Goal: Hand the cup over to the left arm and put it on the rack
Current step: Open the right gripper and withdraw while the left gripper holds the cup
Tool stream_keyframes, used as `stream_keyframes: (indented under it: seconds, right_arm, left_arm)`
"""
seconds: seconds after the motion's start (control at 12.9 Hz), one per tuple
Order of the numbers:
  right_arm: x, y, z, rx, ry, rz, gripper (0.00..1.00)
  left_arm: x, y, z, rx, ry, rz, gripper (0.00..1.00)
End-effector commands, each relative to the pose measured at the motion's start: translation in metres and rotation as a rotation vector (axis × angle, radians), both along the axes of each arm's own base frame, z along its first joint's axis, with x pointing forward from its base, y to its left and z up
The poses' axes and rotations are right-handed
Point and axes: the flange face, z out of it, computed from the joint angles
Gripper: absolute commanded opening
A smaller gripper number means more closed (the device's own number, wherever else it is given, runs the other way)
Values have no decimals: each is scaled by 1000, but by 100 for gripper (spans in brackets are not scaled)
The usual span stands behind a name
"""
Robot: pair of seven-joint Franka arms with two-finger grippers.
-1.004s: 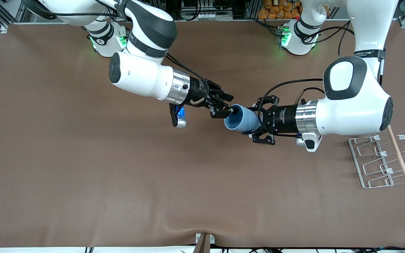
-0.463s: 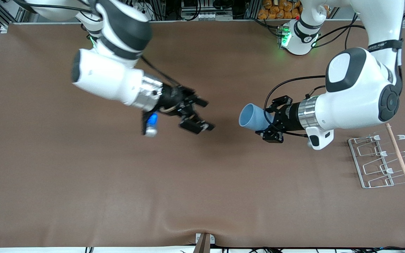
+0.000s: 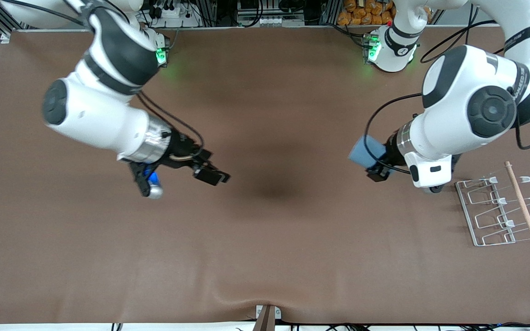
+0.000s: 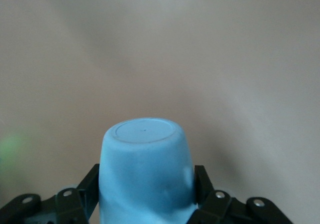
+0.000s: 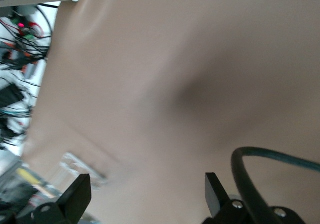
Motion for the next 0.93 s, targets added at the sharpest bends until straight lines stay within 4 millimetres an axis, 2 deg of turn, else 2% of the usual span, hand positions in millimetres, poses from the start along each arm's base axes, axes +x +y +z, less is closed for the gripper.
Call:
stream_keyframes:
  seconds: [0.0, 0.15, 0.23, 0.31, 0.39, 0.62, 0.77, 0.85]
  right_arm:
    - [-1, -56, 10, -76, -41, 154, 100]
    - [1, -106, 13, -112, -39, 244, 100]
    - [0, -129, 15, -121, -41, 306, 100]
    - [-5, -144, 24, -139, -60, 357, 100]
    - [-7, -162, 23, -157, -42, 398, 100]
    - [-13, -193, 15, -226, -5, 524, 100]
    - [-17, -216, 17, -282, 30, 573, 100]
    - [-21, -227, 25, -300, 31, 607, 100]
  left_arm:
    - [-13, -8, 5, 229, -49, -127, 2]
    - [-14, -6, -10, 330, -39, -163, 2]
    - [-15, -1, -27, 395, -22, -182, 2]
    - [-15, 3, -33, 455, -24, -193, 2]
    - [-16, 7, -39, 483, -15, -188, 2]
    - [-15, 25, -52, 584, 3, -185, 2]
    - [-22, 33, -75, 751, -22, -179, 3]
    - [-27, 34, -90, 814, -36, -168, 3]
